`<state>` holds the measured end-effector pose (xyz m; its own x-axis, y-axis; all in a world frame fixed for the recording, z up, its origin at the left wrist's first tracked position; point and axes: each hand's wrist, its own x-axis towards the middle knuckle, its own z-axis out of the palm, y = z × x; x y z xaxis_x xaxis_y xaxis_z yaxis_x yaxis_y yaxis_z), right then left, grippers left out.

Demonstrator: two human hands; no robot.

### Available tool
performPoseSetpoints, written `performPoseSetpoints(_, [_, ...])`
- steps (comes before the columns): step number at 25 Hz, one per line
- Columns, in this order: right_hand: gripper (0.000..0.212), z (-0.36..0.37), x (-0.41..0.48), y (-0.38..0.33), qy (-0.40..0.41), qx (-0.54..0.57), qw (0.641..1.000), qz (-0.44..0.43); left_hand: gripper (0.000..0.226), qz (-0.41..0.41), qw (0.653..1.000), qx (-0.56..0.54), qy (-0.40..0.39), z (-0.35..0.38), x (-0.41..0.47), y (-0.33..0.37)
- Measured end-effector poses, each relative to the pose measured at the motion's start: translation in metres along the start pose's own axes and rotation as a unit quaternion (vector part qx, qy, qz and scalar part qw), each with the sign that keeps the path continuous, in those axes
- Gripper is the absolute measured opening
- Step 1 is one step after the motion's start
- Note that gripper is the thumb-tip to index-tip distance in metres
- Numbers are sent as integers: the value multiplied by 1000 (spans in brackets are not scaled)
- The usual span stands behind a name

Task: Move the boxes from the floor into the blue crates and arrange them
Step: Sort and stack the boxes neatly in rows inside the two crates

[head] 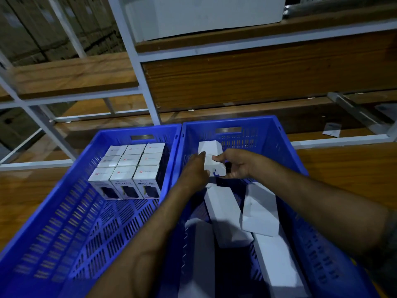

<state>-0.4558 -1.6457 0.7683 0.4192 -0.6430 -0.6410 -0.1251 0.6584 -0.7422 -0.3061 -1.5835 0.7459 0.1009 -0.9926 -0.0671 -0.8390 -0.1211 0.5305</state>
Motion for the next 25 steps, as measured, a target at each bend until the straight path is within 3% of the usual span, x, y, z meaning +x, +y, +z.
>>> performPoseSetpoints(3, [9,9,9,5,-2,8,1000,-19,45,-20,999,30,-20,5,3,-4])
performPoseSetpoints(8, [24,21,30,23,19,-30,998,-56,56,-36,991,104,-80,6,2,0])
performPoseSetpoints(11, [15,15,39,26,76,-139,984,-80,44,-36,985,144,-87,7,3,1])
performPoseSetpoints(14, [16,13,43,24,42,-209,975,-66,25,-24,981,162,-99,6,-2,4])
performPoseSetpoints(18, [61,11,44,29,14,-310,946,-95,22,-6,983,166,-73,6,-8,5])
performPoseSetpoints(22, [72,15,45,43,85,-415,890,-172,20,-12,980,187,-74,8,-14,8])
performPoseSetpoints(25, [80,16,49,48,89,-460,864,-186,25,-7,977,196,-82,5,-18,10])
